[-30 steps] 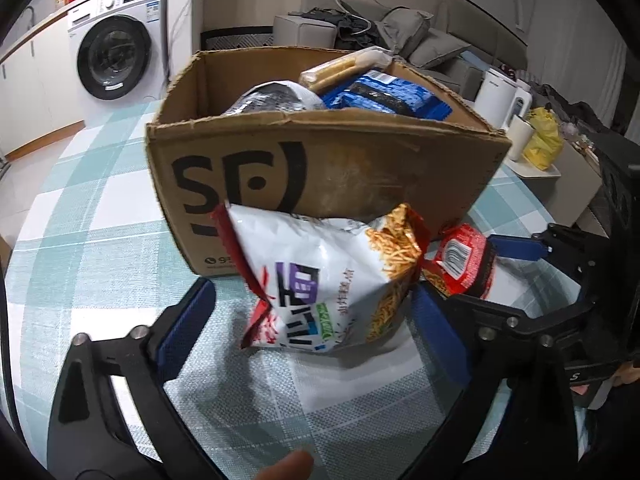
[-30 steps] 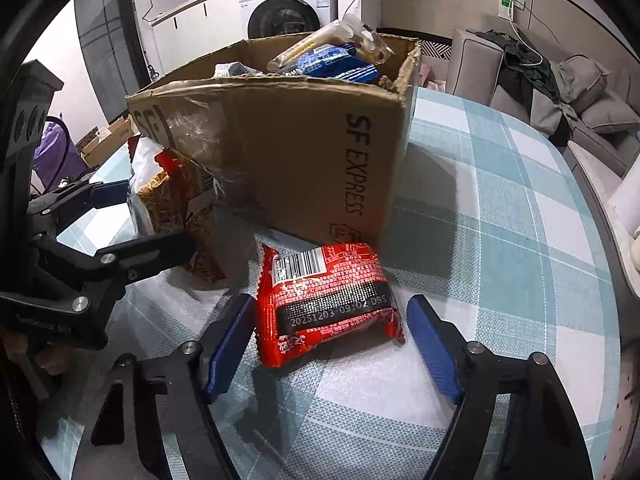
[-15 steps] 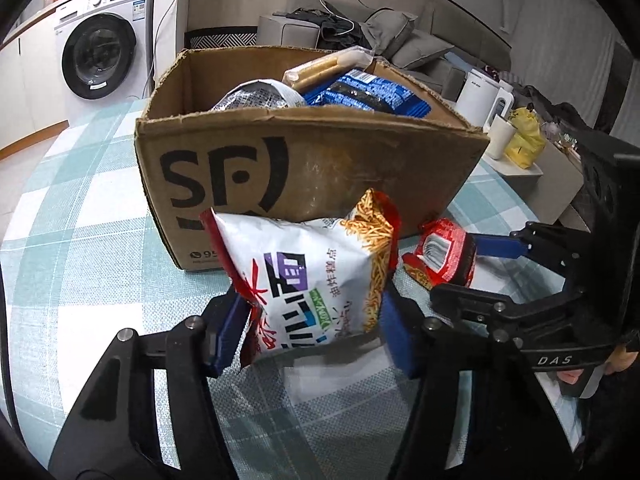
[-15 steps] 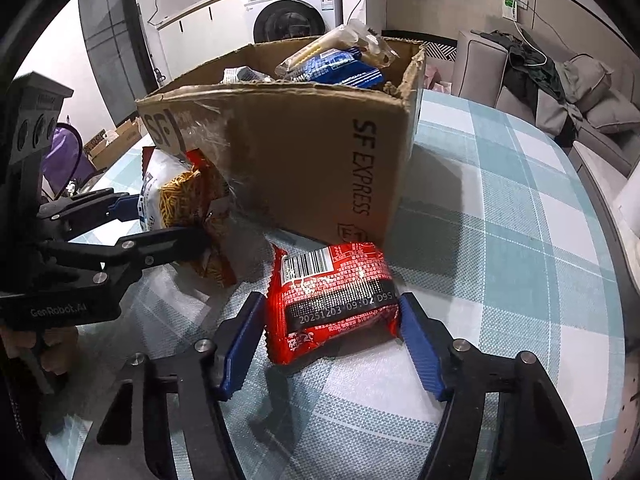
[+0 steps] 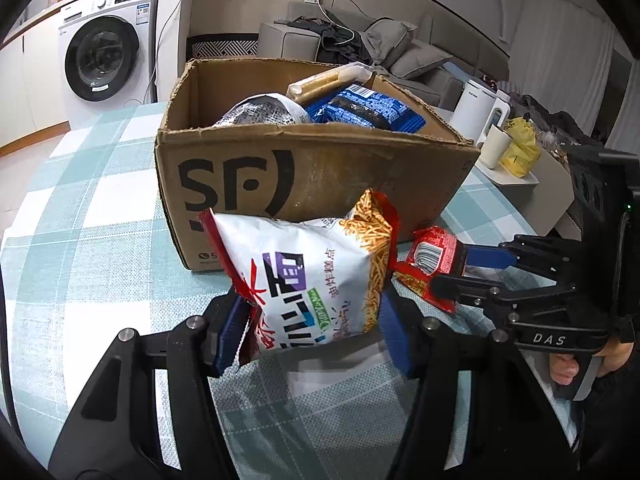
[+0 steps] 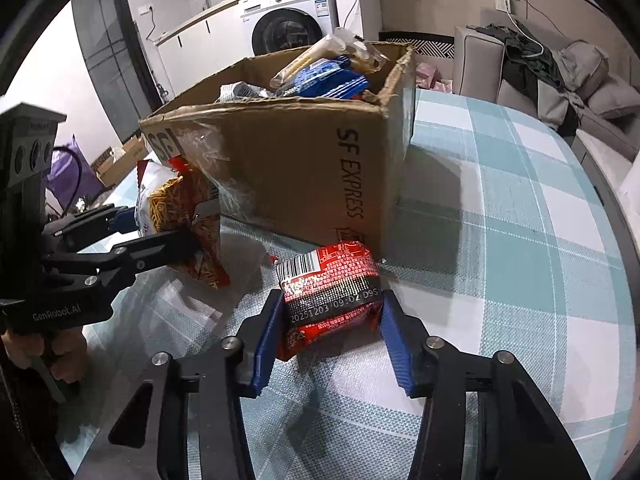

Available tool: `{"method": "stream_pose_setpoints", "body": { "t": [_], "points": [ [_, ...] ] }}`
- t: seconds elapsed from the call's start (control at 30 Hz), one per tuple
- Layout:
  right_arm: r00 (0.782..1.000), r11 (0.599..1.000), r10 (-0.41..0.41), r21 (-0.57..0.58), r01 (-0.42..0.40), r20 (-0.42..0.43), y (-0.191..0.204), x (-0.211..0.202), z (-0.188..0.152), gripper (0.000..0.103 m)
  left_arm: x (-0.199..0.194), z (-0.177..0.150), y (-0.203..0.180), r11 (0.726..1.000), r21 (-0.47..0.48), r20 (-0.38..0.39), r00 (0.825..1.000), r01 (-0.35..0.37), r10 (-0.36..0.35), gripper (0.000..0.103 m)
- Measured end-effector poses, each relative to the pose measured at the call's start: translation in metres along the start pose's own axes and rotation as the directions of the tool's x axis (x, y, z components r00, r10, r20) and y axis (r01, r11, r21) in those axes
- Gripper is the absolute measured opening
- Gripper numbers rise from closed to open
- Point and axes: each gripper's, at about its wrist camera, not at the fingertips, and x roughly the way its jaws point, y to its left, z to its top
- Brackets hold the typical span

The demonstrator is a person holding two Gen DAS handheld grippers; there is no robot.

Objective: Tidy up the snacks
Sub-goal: 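Lift both snacks and carry them over the cardboard box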

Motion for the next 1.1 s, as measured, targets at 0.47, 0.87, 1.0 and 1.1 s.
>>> {"method": "stream_pose_setpoints", "body": {
  "t": [0.47, 0.87, 1.0, 1.1],
  "points": [
    [0.998, 0.999, 0.032, 0.031, -0.034, 0.044, -0.001, -0.022, -0.004, 0.047, -0.031, -0.003, 0.002, 1.000, 0.009, 0.043, 0.999, -0.014, 0.014, 0.057],
    [0.990, 0.998, 0.041, 0.031, -0.046, 0.133, 0.006, -0.064, 0.003, 0.047, -0.081, 0.002, 0.000, 0.999, 0.015, 0.107, 0.994, -0.033, 0.031, 0.057],
    [0.984, 0.998, 0.043, 0.028, -0.048, 0.174, 0.008, -0.082, 0.007, 0.047, -0.104, 0.007, 0.001, 0.999, 0.022, 0.143, 0.989, -0.045, 0.042, 0.057],
    [0.978, 0.998, 0.047, 0.027, -0.054, 0.204, 0.010, -0.095, 0.011, 0.047, -0.122, 0.012, 0.002, 0.998, 0.023, 0.168, 0.985, -0.052, 0.048, 0.057]
  ]
}}
